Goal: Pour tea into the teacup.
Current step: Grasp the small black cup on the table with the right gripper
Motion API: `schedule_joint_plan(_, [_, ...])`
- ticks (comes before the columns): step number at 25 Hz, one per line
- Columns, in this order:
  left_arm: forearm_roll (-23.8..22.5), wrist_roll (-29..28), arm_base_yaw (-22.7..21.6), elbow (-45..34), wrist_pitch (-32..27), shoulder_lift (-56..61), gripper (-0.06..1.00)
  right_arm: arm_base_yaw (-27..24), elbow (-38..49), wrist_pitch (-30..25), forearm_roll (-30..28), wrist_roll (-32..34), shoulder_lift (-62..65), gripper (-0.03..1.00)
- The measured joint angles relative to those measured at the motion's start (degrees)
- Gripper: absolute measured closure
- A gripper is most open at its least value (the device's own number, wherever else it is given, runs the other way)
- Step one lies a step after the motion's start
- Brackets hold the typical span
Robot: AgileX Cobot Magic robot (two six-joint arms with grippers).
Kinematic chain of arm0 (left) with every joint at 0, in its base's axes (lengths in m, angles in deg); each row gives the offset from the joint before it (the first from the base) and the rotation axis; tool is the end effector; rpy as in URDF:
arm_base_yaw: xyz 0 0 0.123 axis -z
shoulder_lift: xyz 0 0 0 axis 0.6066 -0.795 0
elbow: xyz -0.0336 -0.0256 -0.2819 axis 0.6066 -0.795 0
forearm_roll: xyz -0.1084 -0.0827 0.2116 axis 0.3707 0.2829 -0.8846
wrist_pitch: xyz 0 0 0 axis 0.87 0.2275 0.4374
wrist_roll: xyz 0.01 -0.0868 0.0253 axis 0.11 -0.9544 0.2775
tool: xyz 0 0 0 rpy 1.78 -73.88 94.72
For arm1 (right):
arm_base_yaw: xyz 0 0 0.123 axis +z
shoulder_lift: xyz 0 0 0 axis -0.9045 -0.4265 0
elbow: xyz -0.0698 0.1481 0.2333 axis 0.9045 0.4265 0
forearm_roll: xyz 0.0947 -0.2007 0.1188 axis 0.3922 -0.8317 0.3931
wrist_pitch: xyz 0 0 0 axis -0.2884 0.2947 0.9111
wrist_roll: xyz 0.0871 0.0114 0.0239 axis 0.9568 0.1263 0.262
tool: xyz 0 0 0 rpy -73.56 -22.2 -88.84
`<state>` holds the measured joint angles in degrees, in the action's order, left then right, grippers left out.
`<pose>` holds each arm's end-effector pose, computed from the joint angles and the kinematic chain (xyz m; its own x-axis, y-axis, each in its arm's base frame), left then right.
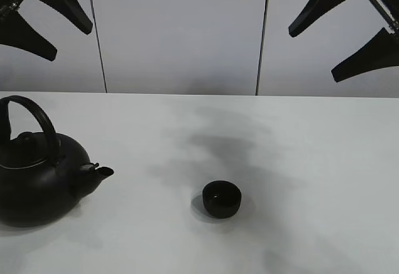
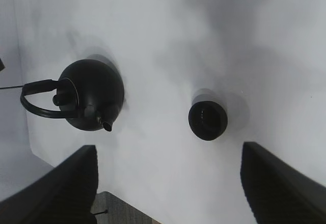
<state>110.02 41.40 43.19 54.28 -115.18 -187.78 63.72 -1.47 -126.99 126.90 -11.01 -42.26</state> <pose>0.3576 -0.0842 0.2815 -0.9274 -0.0977 -0.3610 0.1283 0.8235 -0.5526 0.3102 0.0493 0.2836 -0.9478 0.1866 -0.2586 -0.0167 0.7808 0.6246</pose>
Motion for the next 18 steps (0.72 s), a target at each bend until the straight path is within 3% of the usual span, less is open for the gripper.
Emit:
schedule_joint_plan(12, [0.0,0.0,0.0,0.0,0.0,0.0,0.47,0.0,-0.04,-0.13,0.0,0.0,0.0,0.43])
schedule_joint_plan(18, [0.0,0.0,0.0,0.0,0.0,0.0,0.47,0.0,-5.35,-7.87,-0.31,-0.13,0.0,0.43])
